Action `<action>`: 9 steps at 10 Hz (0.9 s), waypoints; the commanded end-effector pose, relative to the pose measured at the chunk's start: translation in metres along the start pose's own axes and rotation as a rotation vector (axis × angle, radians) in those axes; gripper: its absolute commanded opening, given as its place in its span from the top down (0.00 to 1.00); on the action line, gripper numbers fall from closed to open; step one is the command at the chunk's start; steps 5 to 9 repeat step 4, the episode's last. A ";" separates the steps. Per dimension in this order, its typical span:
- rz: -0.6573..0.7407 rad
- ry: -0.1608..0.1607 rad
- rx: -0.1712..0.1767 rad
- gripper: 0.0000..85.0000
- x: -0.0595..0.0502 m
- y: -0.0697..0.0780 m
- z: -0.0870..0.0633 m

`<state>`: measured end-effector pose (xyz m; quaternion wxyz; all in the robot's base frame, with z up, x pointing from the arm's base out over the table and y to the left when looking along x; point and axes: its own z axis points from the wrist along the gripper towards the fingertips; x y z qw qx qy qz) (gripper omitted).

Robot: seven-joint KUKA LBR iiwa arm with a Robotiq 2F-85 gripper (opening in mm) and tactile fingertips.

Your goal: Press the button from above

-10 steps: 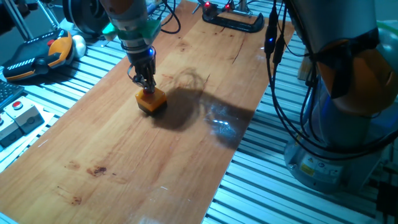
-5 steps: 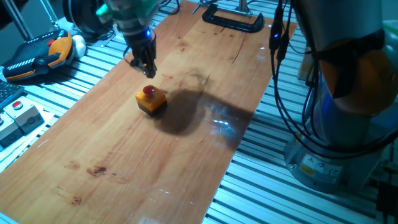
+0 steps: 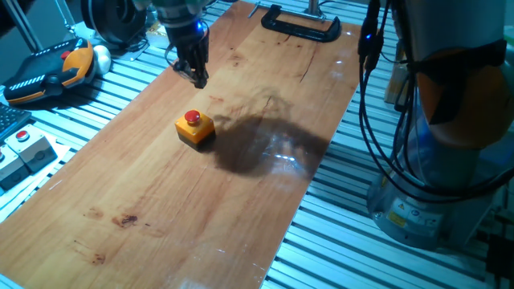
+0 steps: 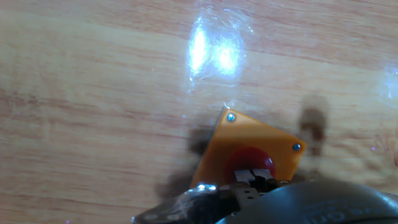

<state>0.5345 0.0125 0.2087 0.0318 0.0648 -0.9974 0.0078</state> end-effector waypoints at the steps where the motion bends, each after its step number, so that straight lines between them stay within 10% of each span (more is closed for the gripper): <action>1: 0.001 -0.005 -0.005 0.99 0.001 -0.001 -0.002; 9: 0.001 -0.010 -0.002 0.99 0.000 -0.002 -0.005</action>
